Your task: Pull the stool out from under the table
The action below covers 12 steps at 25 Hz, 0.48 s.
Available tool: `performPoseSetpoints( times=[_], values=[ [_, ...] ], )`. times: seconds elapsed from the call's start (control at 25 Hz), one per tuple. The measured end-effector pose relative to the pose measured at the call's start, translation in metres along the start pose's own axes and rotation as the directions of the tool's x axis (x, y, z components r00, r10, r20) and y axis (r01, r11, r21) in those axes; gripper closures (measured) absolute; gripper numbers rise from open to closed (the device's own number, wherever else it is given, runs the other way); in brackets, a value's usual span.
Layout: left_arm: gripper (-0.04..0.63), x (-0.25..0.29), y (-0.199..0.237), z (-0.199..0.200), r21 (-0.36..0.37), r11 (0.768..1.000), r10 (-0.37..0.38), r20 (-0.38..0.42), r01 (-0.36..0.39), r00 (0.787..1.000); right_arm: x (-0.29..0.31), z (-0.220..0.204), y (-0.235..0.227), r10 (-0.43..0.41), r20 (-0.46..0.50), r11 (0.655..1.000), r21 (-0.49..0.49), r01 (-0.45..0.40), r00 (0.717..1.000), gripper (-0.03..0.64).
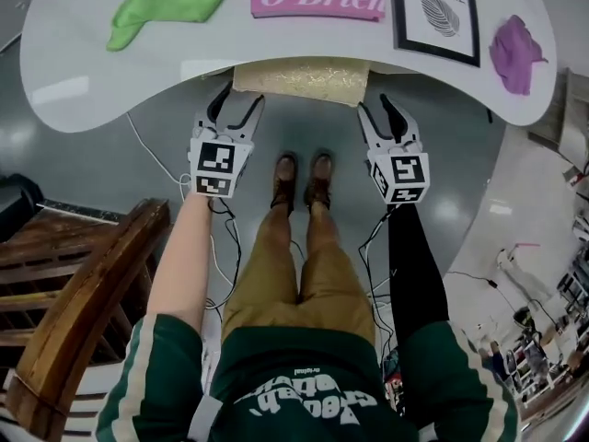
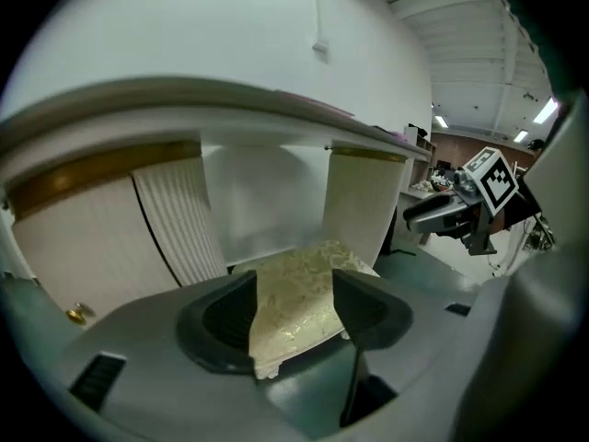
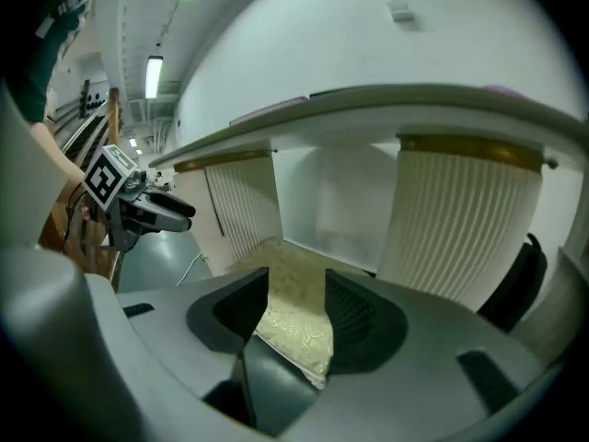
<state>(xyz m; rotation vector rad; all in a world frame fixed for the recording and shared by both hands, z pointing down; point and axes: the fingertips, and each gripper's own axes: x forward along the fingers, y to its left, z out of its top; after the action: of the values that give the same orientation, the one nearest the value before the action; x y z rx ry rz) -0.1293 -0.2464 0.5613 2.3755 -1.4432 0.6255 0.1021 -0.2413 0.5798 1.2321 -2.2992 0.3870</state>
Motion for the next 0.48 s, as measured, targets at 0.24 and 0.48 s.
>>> performPoseSetpoints(
  times=[0.24,0.48],
  values=[
    [0.261,0.039,0.023,-0.071,-0.127,0.99,-0.082,-0.104,0.068,0.991,0.051,-0.068,-0.013,0.037,-0.104,0.993,0.118,-0.025,0.994,0.313],
    [0.238,0.08,0.047,-0.115,-0.2,0.976,-0.127,-0.181,0.09,0.975,0.089,-0.124,-0.027,0.088,-0.131,0.954,0.295,-0.046,0.988,0.2]
  ],
)
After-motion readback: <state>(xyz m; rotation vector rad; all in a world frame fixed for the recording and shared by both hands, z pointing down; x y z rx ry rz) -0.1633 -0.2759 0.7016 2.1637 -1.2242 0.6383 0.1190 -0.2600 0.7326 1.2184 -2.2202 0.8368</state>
